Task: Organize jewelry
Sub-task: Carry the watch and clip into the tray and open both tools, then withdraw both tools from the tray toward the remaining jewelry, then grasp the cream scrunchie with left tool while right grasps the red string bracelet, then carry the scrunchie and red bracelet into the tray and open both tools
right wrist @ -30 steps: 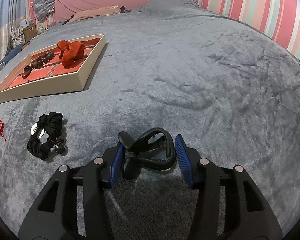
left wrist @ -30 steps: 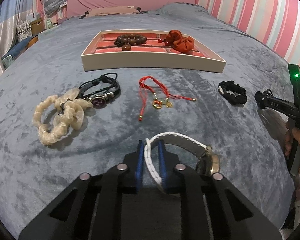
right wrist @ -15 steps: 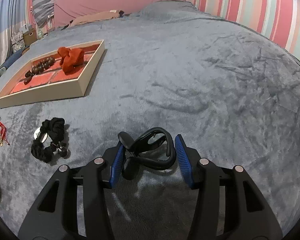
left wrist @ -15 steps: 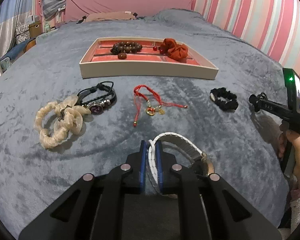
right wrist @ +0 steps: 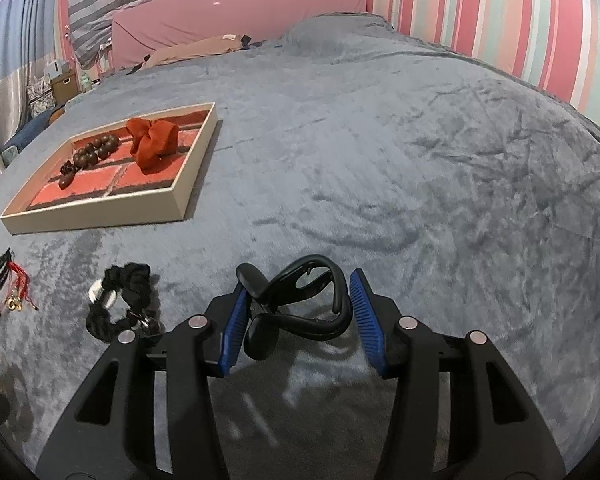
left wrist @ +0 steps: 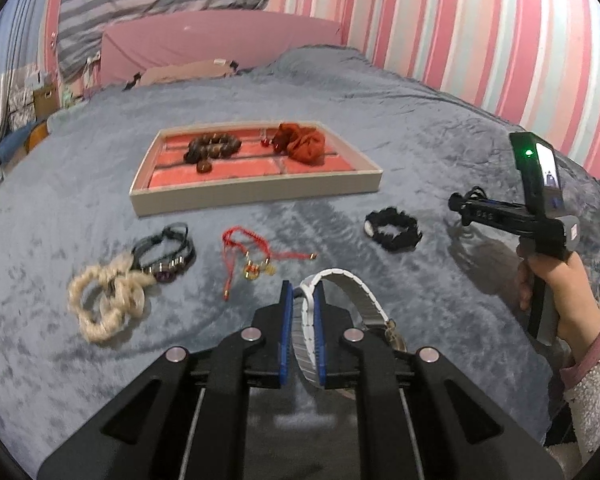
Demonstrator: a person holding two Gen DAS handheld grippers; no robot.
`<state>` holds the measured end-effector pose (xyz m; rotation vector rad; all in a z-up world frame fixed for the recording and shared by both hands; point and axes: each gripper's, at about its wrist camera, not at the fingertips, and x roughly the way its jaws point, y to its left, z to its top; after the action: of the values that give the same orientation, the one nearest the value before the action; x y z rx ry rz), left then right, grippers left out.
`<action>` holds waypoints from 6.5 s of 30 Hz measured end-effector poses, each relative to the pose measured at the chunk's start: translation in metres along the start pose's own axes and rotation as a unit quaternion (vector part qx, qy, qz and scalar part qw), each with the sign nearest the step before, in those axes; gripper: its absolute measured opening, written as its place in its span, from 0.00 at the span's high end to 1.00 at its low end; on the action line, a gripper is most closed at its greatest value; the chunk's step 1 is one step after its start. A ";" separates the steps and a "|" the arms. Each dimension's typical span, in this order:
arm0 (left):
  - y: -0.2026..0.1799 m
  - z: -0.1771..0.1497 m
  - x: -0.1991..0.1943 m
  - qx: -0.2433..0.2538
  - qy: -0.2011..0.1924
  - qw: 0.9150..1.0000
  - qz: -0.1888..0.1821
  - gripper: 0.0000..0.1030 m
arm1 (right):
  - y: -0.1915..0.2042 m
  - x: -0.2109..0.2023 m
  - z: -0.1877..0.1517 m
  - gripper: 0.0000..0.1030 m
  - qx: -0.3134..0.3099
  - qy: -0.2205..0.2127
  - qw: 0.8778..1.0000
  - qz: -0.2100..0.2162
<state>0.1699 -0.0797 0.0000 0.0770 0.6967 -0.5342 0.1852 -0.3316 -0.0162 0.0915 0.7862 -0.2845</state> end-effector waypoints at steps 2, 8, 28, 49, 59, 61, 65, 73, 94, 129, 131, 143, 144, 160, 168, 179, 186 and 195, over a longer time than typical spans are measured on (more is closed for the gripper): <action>-0.001 0.009 -0.002 0.005 -0.008 1.000 0.001 0.90 | 0.003 -0.001 0.006 0.52 0.002 -0.004 1.000 0.004; 0.018 0.054 0.005 -0.005 -0.029 0.999 0.018 0.90 | 0.024 -0.003 0.034 0.52 -0.006 -0.019 1.000 0.017; 0.135 0.146 0.146 -0.109 0.040 0.987 0.114 0.90 | 0.165 0.060 0.116 0.52 -0.045 0.002 0.996 0.076; 0.179 0.157 0.221 -0.118 0.133 0.973 0.146 0.90 | 0.183 0.154 0.122 0.52 -0.049 0.086 0.995 0.031; 0.177 0.170 0.174 -0.119 0.091 0.979 0.138 0.37 | 0.175 0.108 0.133 0.12 -0.077 0.047 0.994 0.060; 0.175 0.175 0.153 -0.117 0.074 0.982 0.126 0.37 | 0.168 0.089 0.138 0.08 -0.083 0.026 0.994 0.059; 0.178 0.181 0.105 -0.114 0.033 0.985 0.122 0.25 | 0.153 0.046 0.145 0.04 -0.095 -0.012 0.994 0.062; 0.186 0.160 0.018 -0.106 -0.019 0.985 0.134 0.11 | 0.138 -0.025 0.128 0.04 -0.089 -0.064 0.992 0.063; 0.185 0.021 -0.022 -0.107 0.020 0.984 0.142 0.11 | 0.185 -0.046 0.022 0.04 -0.081 -0.036 0.992 0.086; 0.207 -0.026 0.023 -0.105 0.075 0.986 0.106 0.84 | 0.246 0.015 -0.017 0.89 -0.124 0.050 0.986 0.101; 0.208 -0.026 0.021 -0.105 0.072 0.986 0.105 0.87 | 0.244 0.015 -0.016 0.89 -0.118 0.051 0.986 0.106; 0.197 -0.001 -0.001 -0.090 0.021 0.989 0.112 0.90 | 0.231 0.002 -0.005 0.96 -0.095 0.024 0.987 0.130; 0.197 0.004 -0.002 -0.091 0.018 0.990 0.111 0.90 | 0.230 0.001 -0.004 0.96 -0.094 0.022 0.986 0.133; 0.169 0.096 -0.002 -0.078 -0.040 0.992 0.095 0.90 | 0.208 -0.020 0.073 0.96 -0.086 -0.041 0.984 0.153; 0.162 0.152 0.040 -0.075 -0.038 0.992 0.090 0.90 | 0.185 -0.001 0.133 0.96 -0.080 -0.061 0.986 0.132; 0.159 0.200 0.149 -0.073 0.008 0.992 0.098 0.90 | 0.175 0.073 0.164 0.96 -0.069 -0.043 0.992 0.101; 0.162 0.201 0.205 -0.073 0.047 0.990 0.109 0.90 | 0.173 0.117 0.171 0.96 -0.057 -0.016 0.994 0.087; 0.179 0.196 0.246 -0.075 0.094 0.982 0.142 0.89 | 0.166 0.162 0.170 0.96 -0.049 0.039 0.996 0.064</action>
<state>0.5310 -0.0817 -0.0228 0.0852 0.8920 -0.1999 0.4576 -0.2395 -0.0152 0.0611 0.8671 -0.1223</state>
